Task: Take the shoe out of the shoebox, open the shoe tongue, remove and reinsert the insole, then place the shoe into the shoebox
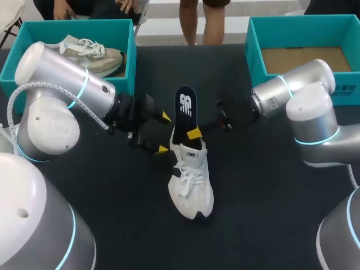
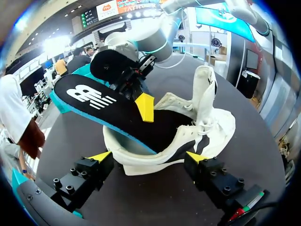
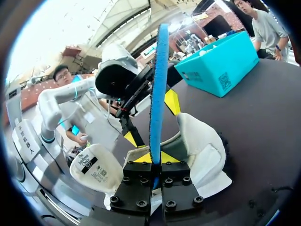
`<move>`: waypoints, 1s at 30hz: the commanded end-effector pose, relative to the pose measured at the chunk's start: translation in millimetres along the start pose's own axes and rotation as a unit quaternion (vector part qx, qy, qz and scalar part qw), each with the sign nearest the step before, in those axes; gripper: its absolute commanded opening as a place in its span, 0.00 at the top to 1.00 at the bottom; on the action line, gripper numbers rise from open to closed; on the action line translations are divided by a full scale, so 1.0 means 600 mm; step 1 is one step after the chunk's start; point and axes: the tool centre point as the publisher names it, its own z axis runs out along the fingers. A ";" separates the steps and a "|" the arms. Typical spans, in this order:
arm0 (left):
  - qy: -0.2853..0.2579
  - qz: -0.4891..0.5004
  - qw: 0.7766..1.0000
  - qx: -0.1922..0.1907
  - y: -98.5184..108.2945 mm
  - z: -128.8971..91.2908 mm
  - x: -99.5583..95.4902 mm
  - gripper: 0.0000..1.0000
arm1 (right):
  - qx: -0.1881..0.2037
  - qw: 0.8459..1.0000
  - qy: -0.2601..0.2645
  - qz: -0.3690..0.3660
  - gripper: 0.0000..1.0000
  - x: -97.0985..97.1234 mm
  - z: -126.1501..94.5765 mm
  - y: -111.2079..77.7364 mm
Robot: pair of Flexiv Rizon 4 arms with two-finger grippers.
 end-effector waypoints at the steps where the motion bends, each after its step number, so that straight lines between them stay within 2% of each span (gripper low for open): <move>1: 0.000 0.000 1.000 -0.002 -0.001 0.001 0.000 0.00 | 0.009 1.000 0.010 0.010 1.00 -0.004 0.011 -0.012; 7: 0.000 0.000 1.000 -0.002 -0.001 0.001 0.000 0.00 | 0.028 0.999 0.018 0.041 1.00 0.019 0.023 -0.039; 12: 0.000 0.000 1.000 -0.002 -0.001 0.001 0.000 0.00 | 0.030 0.998 0.016 0.048 1.00 0.022 0.025 -0.047; 14: 0.000 0.000 1.000 -0.002 -0.001 0.001 0.000 0.00 | 0.027 0.999 0.007 0.040 1.00 0.022 0.020 -0.038; 16: 0.000 0.000 1.000 -0.002 -0.001 0.001 0.000 0.00 | 0.027 0.999 -0.002 0.028 0.86 0.021 0.014 -0.028; 19: 0.000 0.000 1.000 -0.002 -0.001 0.001 0.000 0.00 | 0.031 0.999 -0.008 0.014 0.80 0.019 0.008 -0.012; 25: 0.000 0.000 1.000 -0.002 -0.001 0.001 0.000 0.00 | 0.036 0.999 -0.006 -0.005 0.75 0.008 0.011 0.016; 30: 0.000 0.000 1.000 -0.002 -0.001 0.001 0.000 0.00 | 0.040 0.999 -0.002 -0.014 0.78 -0.006 0.011 0.025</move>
